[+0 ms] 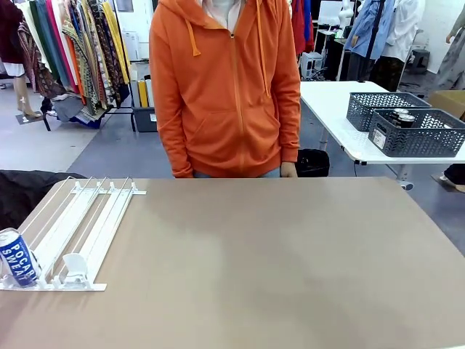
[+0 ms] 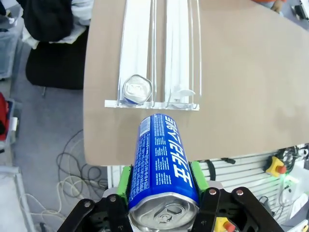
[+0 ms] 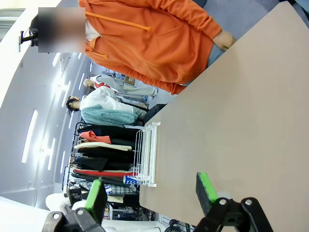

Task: Retrieve and store the cans from the dispenser.
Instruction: Pick up one can from the Automatic Can Dispenser and place it in the middle of the table.

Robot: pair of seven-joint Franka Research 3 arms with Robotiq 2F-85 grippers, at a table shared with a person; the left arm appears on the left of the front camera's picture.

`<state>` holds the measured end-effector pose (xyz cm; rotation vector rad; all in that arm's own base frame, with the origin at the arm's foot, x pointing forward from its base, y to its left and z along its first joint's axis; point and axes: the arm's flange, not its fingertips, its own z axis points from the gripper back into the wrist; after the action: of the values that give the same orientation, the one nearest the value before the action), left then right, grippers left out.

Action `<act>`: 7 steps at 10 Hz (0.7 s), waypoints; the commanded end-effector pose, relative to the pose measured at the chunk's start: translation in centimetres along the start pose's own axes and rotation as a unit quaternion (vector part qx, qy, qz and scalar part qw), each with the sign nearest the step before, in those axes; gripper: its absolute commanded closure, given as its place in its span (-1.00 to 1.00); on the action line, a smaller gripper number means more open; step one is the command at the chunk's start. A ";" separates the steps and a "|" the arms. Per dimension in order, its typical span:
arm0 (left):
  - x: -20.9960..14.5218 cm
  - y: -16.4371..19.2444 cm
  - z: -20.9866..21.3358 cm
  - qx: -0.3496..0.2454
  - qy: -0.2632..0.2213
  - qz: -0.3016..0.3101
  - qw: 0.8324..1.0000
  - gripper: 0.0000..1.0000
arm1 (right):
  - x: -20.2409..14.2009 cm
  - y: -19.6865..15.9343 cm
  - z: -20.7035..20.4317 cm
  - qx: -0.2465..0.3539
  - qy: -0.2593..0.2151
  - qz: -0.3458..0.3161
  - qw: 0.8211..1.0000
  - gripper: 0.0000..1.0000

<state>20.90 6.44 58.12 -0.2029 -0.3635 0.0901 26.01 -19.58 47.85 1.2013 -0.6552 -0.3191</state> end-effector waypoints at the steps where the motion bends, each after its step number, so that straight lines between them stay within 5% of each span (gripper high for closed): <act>1: 0.9 -3.8 -0.7 -0.003 0.028 -0.026 0.999 1.00 | 0.3 0.3 -0.1 0.010 -0.009 0.002 1.000 -1.00; 2: 2.6 -8.5 -1.5 0.009 0.044 -0.035 0.998 1.00 | 0.3 0.3 -0.1 0.010 -0.009 0.002 1.000 -1.00; 4: 5.7 -20.4 -4.7 0.050 0.056 -0.148 0.986 1.00 | 0.3 0.3 -0.1 0.010 -0.009 0.002 1.000 -1.00; 7: 6.6 -38.3 -14.6 0.082 0.111 -0.247 0.959 1.00 | 0.3 0.3 -0.1 0.010 -0.009 0.002 1.000 -1.00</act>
<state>29.29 -30.31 54.80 -0.0457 -0.1966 -0.4105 25.98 -19.59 47.88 1.2011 -0.6562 -0.3191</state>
